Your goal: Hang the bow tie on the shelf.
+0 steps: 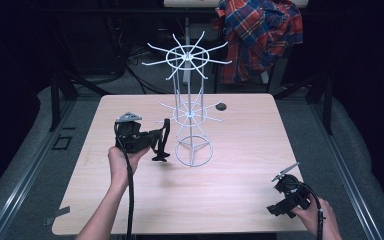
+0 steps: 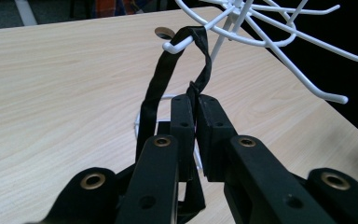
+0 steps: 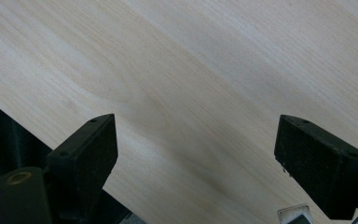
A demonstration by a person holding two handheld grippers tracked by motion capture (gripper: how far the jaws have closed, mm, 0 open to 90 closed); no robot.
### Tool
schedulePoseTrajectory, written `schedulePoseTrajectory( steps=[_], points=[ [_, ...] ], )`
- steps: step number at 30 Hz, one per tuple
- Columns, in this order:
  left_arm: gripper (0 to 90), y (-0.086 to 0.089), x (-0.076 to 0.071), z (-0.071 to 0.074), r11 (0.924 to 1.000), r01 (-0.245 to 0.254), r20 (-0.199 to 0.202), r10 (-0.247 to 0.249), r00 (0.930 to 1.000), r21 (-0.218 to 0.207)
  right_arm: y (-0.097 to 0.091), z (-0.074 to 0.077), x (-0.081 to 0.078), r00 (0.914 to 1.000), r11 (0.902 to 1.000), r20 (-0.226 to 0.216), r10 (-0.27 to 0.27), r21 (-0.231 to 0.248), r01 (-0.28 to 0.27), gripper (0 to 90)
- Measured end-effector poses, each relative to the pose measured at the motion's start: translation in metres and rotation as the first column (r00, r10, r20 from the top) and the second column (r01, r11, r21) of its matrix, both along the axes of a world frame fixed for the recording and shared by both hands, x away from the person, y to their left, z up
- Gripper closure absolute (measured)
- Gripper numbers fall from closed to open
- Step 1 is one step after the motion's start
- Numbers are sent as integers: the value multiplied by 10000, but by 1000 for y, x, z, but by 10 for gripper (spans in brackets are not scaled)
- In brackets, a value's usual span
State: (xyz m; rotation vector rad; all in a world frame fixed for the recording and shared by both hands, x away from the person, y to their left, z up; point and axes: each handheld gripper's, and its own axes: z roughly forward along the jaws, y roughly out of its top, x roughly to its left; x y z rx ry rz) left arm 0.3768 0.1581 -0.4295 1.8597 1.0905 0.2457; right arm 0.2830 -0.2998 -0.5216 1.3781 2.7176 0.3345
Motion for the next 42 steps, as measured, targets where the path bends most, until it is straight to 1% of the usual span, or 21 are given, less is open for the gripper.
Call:
schedulePoseTrajectory(
  steps=[1, 2, 6, 9, 12, 18, 21, 22, 23, 24, 25, 26, 27, 28, 31, 32, 35, 36, 37, 38, 42],
  points=[
    [847, 0, 0, 0, 10000, 48, -94, -47, 9999, 45, 0, 0, 0, 10000, 10000, -2, 1, -1, -1, 128],
    [844, 0, 1, -1, 10000, 3, -68, -2, 10000, 48, 0, 0, 0, 10000, 10000, 2, 16, -14, -16, 128],
    [844, -1, 3, -4, 9999, 47, -229, -44, 9997, 142, 0, 0, 0, 10000, 10000, 8, -33, 59, 33, 127],
    [836, 0, 4, -5, 9998, 64, -195, -60, 9998, 192, 0, 0, 0, 10000, 10000, -38, -34, 44, 34, 127],
    [817, 0, 3, -6, 9998, 83, -269, -78, 9996, 178, 0, 0, 0, 10000, 10000, -16, -33, 36, 33, 127],
    [725, -1, 3, -5, 9995, 28, -171, -22, 9999, 327, 0, 0, 0, 10000, 10000, -19, -45, -28, 44, 127],
    [679, -1, 3, -6, 9993, 78, -291, -67, 9996, 378, 0, 0, 0, 10000, 10000, -20, -29, -11, 29, 126],
    [618, -2, 3, -6, 9988, 10, -367, 8, 9993, 488, -1, 0, 0, 10000, 10000, 0, -33, 54, 33, 126],
    [594, -2, 3, -6, 9988, 10, -367, 8, 9993, 488, -1, 0, 0, 10000, 10000, 0, -33, 54, 33, 126],
    [594, -3, 3, -5, 9984, -87, -362, 108, 9993, 565, -1, 0, 0, 10000, 10000, 12, -38, 51, 38, 126],
    [543, -3, 3, -5, 9978, -160, -339, 182, 9993, 643, -1, 1, 0, 10000, 10000, 10, -36, 51, 36, 126],
    [437, -4, 2, -4, 9972, -235, -348, 260, 9991, 710, -1, 0, 0, 10000, 10000, 23, -28, 41, 28, 126],
    [437, -4, 1, -4, 9968, -237, -353, 265, 9990, 760, -1, 0, 0, 10000, 10000, 23, -28, 41, 28, 126],
    [386, -4, 0, -3, 9968, -148, -345, 175, 9993, 780, -1, 0, -1, 10000, 9999, 20, -65, 146, 65, 126],
    [262, -3, -3, 0, 9968, -33, -314, 59, 9995, 803, -1, 1, -1, 10000, 9999, 40, -32, 105, 31, 126],
    [235, -2, -4, 1, 9966, -60, -299, 85, 9995, 826, -1, 2, -1, 10000, 10000, 38, 1, 32, -1, 126],
    [162, 2, -7, 3, 9956, -138, -243, 161, 9996, 923, -1, 2, -1, 10000, 9999, 41, -19, 106, 18, 126],
    [153, 3, -8, 3, 9954, -258, -172, 275, 9995, 918, -1, 2, -1, 10000, 10000, 76, 1, 20, -1, 126],
    [147, 6, -9, 3, 9951, -323, -219, 345, 9992, 933, -1, 2, -1, 10000, 10000, 61, -2, 36, 2, 126],
    [126, 8, -9, 3, 9947, -396, -201, 416, 9989, 947, -1, 2, -1, 10000, 9999, 30, -20, 114, 20, 126],
    [50, 17, -12, 1, 9925, -769, -248, 796, 9965, 946, -1, 2, -1, 10000, 10000, 27, -50, 57, 50, 125]
  ],
)
